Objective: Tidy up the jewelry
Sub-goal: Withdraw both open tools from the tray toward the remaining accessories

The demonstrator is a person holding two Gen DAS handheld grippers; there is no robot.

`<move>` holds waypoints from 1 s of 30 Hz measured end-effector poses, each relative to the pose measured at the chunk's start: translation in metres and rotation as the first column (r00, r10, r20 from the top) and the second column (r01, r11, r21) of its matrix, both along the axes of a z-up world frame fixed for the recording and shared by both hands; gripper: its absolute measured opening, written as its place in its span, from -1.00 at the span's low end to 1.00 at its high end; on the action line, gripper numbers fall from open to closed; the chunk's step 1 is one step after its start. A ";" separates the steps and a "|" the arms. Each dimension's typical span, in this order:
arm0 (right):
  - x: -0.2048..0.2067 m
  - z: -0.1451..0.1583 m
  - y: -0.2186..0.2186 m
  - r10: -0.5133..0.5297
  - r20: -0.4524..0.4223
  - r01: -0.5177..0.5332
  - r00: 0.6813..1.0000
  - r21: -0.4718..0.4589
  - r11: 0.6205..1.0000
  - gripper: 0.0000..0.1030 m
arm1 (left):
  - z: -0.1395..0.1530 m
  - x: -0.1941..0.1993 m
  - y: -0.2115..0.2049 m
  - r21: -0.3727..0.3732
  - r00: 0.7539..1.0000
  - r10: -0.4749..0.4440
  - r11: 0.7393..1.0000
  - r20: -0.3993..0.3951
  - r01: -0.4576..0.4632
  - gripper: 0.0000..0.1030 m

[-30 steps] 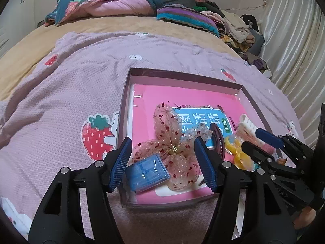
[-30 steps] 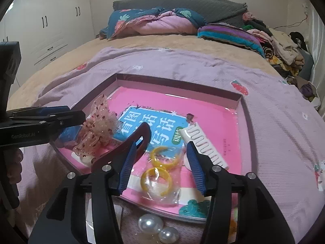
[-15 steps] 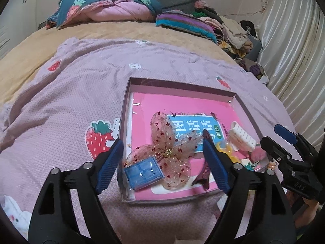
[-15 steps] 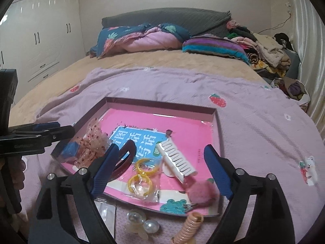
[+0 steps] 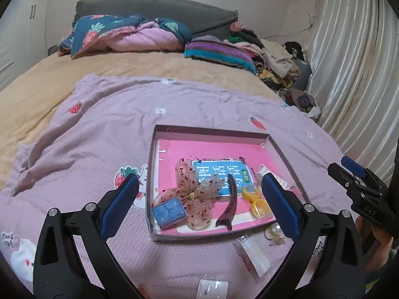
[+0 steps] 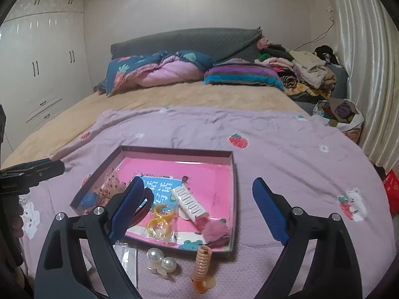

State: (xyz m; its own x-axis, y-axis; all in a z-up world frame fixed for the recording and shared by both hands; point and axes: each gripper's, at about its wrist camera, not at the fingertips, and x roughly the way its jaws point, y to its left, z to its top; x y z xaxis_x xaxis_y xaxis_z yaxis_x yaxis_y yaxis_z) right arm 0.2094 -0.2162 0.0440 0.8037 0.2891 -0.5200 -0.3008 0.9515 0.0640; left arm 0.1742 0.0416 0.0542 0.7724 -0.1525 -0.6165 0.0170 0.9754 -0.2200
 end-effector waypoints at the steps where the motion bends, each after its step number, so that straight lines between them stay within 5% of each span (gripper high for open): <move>1: -0.004 0.003 -0.002 -0.004 0.007 0.004 1.000 0.003 1.000 0.71 | 0.001 -0.003 0.000 0.000 1.000 0.001 1.000 0.004 -0.001 0.79; 11: -0.033 0.017 -0.013 -0.015 0.029 0.014 0.999 0.009 1.000 0.73 | 0.017 -0.035 0.005 -0.002 0.998 0.040 0.999 0.050 -0.040 0.79; 30: -0.070 0.004 -0.018 -0.003 0.000 0.003 1.000 -0.047 0.999 0.73 | -0.006 -0.078 0.006 0.046 0.999 0.042 0.998 -0.012 -0.042 0.79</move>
State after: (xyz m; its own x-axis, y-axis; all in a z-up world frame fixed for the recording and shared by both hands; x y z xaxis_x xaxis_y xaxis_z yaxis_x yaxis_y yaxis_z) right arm 0.1395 -0.2338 0.0480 0.8049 0.2614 -0.5328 -0.2975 0.9545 0.0188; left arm 0.0960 0.0474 0.0479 0.7694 -0.0911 -0.6322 -0.0269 0.9843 -0.1746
